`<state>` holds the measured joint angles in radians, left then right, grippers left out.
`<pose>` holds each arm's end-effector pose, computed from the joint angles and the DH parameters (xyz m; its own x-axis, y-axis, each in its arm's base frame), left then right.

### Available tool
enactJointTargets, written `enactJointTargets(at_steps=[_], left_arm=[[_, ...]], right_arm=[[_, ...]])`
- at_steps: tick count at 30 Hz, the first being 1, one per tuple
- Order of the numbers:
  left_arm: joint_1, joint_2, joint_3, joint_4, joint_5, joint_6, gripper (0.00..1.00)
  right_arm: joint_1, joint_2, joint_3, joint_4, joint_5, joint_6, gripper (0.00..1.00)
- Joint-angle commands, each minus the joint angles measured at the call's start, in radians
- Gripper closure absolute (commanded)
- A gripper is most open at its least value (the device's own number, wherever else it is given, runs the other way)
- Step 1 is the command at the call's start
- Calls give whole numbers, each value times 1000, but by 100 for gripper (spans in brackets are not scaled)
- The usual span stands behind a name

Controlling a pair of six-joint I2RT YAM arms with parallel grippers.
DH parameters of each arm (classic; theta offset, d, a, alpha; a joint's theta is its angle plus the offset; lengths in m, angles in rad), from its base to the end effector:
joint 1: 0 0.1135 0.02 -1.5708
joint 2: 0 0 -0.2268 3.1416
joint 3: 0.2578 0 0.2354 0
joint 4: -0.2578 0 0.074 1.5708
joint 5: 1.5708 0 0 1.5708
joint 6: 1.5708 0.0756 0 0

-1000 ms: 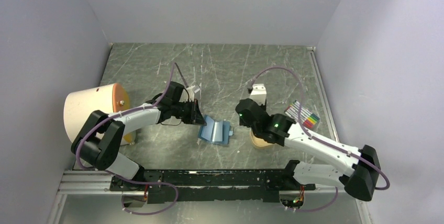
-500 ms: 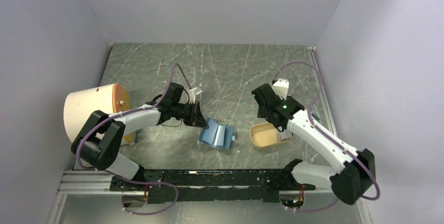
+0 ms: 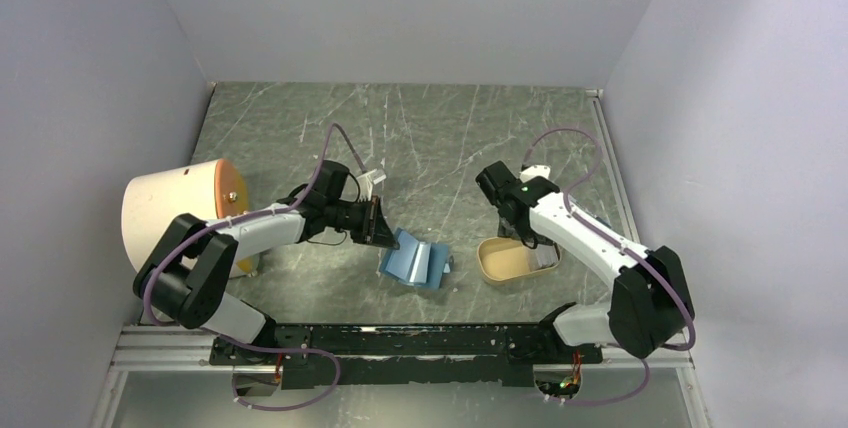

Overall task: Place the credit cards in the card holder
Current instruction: Open the card holder at the center of the board.

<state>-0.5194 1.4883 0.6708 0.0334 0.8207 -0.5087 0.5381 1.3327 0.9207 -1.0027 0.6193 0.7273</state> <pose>0.2240 -0.1918 0.1259 -0.9192 0.1431 -0.3667 0.3897 0.4630 -0.7961 0.2116 0.0752 0.1638 -0.8596 0.1175 -0.4974 0.3101 0.8934 -0.3250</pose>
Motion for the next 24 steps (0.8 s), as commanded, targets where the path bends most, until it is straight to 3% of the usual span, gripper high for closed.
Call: enactJointTargets(at_steps=[1, 5, 9, 12, 15, 19, 24], left_arm=[[4, -40, -14, 29, 38, -5, 91], [3, -34, -17, 36, 47, -12, 91], [3, -34, -21, 47, 52, -16, 91], [3, -37, -27, 50, 49, -16, 91], [3, -46, -28, 42, 38, -11, 91], [3, -52, -22, 29, 26, -2, 91], [3, -51, -23, 40, 37, -5, 91]], right_arm=[[-9, -56, -28, -67, 28, 93, 29], [-27, -131, -50, -56, 52, 145, 27], [-105, -200, -89, 107, -67, 51, 18], [-124, -239, -103, 140, -131, 93, 12], [-123, -328, -130, 84, -176, 344, 13], [-123, -384, -115, -144, -160, 762, 16], [-124, -455, -206, -98, -114, 833, 12]])
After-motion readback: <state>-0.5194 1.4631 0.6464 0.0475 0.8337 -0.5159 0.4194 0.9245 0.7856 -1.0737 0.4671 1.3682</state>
